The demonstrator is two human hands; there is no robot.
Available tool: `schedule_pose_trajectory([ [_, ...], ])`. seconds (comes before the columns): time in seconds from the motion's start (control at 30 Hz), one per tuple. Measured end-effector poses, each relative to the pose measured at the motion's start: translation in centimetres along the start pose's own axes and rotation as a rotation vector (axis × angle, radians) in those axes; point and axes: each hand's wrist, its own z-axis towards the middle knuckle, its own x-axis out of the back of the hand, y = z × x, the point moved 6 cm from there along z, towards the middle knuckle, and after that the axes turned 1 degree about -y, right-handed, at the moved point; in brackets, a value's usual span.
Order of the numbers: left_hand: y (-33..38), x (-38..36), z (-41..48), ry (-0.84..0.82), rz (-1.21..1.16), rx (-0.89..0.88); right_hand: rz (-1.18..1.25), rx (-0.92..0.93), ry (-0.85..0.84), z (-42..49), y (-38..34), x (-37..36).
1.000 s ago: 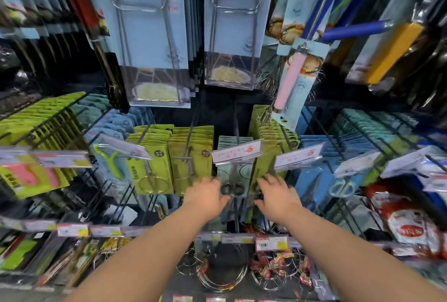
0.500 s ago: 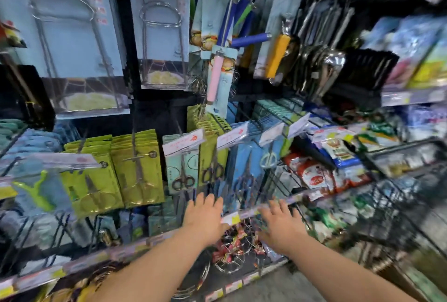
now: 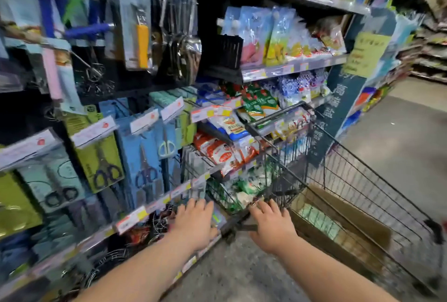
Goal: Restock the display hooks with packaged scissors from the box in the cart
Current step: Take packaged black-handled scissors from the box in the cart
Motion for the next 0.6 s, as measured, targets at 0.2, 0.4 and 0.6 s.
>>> schedule_pose_trajectory([
  [0.2, 15.0, -1.0, 3.1, -0.041, 0.017, -0.138, 0.031, -0.138, -0.044, -3.5, 13.9, -2.5],
  [0.4, 26.1, -1.4, 5.6, -0.073, 0.061, -0.243, 0.119, -0.253, -0.034, -6.9, 24.1, -3.8],
  [0.6, 31.3, -2.1, 8.7, -0.119, 0.103, -0.316, 0.205, -0.337, -0.089, -6.8, 30.4, -6.7],
])
